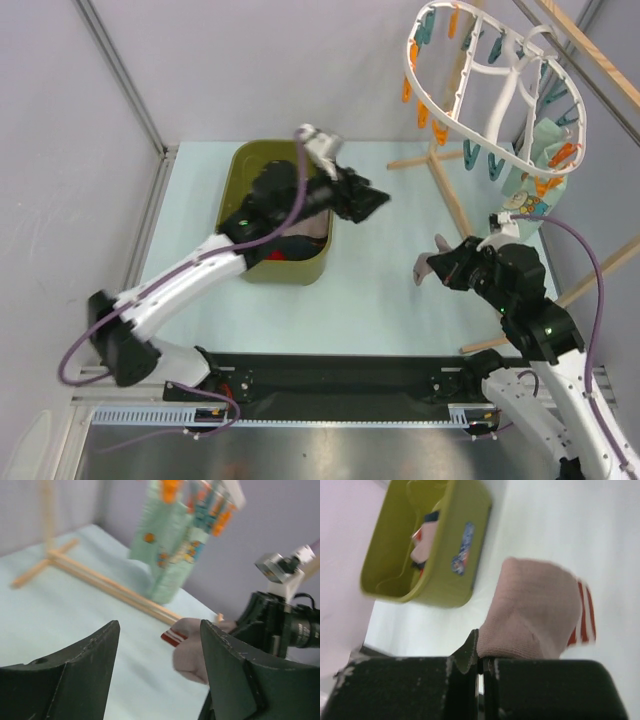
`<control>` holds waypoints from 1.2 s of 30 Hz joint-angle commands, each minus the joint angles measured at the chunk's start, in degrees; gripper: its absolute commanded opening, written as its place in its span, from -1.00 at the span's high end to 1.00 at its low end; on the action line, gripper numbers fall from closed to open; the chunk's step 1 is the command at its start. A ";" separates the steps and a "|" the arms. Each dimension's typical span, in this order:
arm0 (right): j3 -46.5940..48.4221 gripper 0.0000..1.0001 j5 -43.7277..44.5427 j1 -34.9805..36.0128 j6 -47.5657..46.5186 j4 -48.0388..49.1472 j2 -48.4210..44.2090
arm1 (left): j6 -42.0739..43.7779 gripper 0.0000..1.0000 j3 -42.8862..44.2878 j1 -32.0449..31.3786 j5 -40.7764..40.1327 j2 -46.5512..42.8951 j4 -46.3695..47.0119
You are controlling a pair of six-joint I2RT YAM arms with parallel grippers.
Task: Remove the socks clipped to the hanger
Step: Place the sock in the bin.
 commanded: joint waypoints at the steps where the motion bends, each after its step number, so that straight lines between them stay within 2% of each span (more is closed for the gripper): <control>1: 5.02 1.00 4.33 7.30 2.07 6.01 3.33 | 1.90 -0.43 -5.36 5.72 -8.21 -11.37 -7.62; 3: 7.04 1.00 12.32 13.10 2.60 7.34 8.32 | 2.50 -0.46 -8.35 9.49 -9.18 -17.33 -9.49; 4: 8.18 1.00 15.48 20.69 2.42 8.56 10.44 | 3.03 -0.48 -8.80 10.56 -9.53 -18.76 -10.63; 5: 11.59 1.00 22.65 24.08 1.98 9.19 12.46 | 3.56 -0.48 -9.24 11.52 -9.71 -20.34 -13.25; 7: 15.99 1.00 29.11 33.37 -1.00 11.03 19.75 | 5.49 -0.47 -10.64 13.64 -9.54 -24.72 -15.29; 9: 24.48 1.00 32.39 36.32 -4.41 12.09 28.59 | 6.11 -0.47 -12.66 14.08 -11.02 -27.64 -17.75; 13: 36.83 1.00 30.81 36.51 -9.34 15.85 41.26 | 6.46 -0.48 -16.79 14.17 -14.63 -35.99 -19.86; 17: 47.02 1.00 23.98 30.64 -11.11 20.96 51.48 | 6.90 -0.50 -21.18 14.17 -21.99 -44.15 -20.48; 23: 58.89 0.97 16.06 27.63 -10.78 24.57 68.42 | 8.40 -0.50 -24.01 14.17 -26.58 -48.83 -20.40; 24: 62.56 0.77 13.17 27.19 -9.98 21.96 75.77 | 10.23 -0.52 -24.10 14.17 -28.67 -49.71 -20.48; 28: 70.23 0.64 8.76 27.01 -9.44 15.09 82.25 | 10.86 -0.52 -23.92 14.17 -27.99 -49.45 -20.31; 30: 73.66 0.47 7.08 27.10 -9.71 12.29 84.10 | 10.60 -0.51 -23.75 14.17 -27.21 -49.28 -20.22; 31: 74.63 0.15 6.55 27.19 -9.80 11.40 84.28 | 10.60 -0.52 -23.75 14.26 -26.94 -49.19 -19.87; 33: 75.69 -0.22 6.90 27.19 -10.23 8.42 83.85 | 10.68 -0.52 -23.66 14.17 -26.50 -48.93 -19.17; 34: 75.70 -0.72 8.38 27.27 -9.98 7.44 83.32 | 10.60 -0.52 -23.66 14.17 -25.89 -48.49 -19.08; 35: 75.35 -0.98 9.09 27.28 -9.80 6.56 82.54 | 10.68 -0.52 -23.48 14.17 -25.45 -48.22 -19.08; 36: 74.21 -0.99 9.79 27.36 -9.88 5.34 81.48 | 10.68 -0.52 -23.31 14.17 -25.10 -47.87 -19.25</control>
